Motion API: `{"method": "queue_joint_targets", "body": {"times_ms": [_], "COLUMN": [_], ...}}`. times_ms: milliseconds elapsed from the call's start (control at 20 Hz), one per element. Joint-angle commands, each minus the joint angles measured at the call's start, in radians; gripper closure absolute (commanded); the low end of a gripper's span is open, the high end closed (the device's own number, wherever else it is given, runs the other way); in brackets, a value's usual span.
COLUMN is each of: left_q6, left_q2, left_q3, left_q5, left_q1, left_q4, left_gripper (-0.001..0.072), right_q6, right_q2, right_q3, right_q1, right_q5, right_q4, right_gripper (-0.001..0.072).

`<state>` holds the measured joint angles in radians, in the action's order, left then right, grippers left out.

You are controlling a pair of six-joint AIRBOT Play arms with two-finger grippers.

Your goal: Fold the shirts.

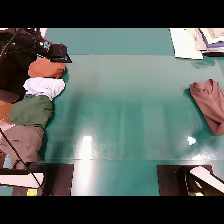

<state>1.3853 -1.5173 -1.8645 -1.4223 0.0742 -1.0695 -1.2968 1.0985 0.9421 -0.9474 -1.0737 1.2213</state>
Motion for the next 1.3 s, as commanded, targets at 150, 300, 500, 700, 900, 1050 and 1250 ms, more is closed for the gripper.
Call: {"method": "queue_joint_targets", "body": {"times_ms": [150,300,500,700,900,1050,1250], "left_q6": [-0.006,-0.004,-0.005,-0.005,-0.005,-0.005,-0.005], "left_q2": [0.001,0.001,0.001,0.001,0.001,0.001,0.001], "left_q3": [0.0,0.0,0.0,0.0,0.0,0.0,0.0], "left_q5": [0.016,0.034,0.048,0.048,0.048,0.048,0.048], "left_q1": [0.001,0.001,0.001,0.001,0.001,0.001,0.001], "left_q4": [0.0,0.001,0.001,0.001,0.001,0.001,0.001], "left_gripper": [0.0683,0.0683,0.0683,0.0683,0.0683,0.0683,0.0683], "right_q6": [-0.114,-0.113,-0.113,-0.11,-0.081,-0.082,-0.082], "right_q2": [-0.001,-0.001,-0.001,-0.001,-0.001,-0.001,-0.001], "right_q3": [0.159,0.159,0.159,0.159,0.159,0.159,0.159], "right_q1": [0.054,0.277,0.652,0.923,1.044,1.064,1.063], "right_q5": [-0.091,-0.137,-0.131,-0.089,-0.087,-0.09,-0.138], "right_q4": [-0.063,-0.201,-0.206,-0.201,-0.2,-0.2,-0.201], "right_gripper": [0.0116,0.0116,0.0117,0.0443,0.0698,0.0698,0.0698]}}
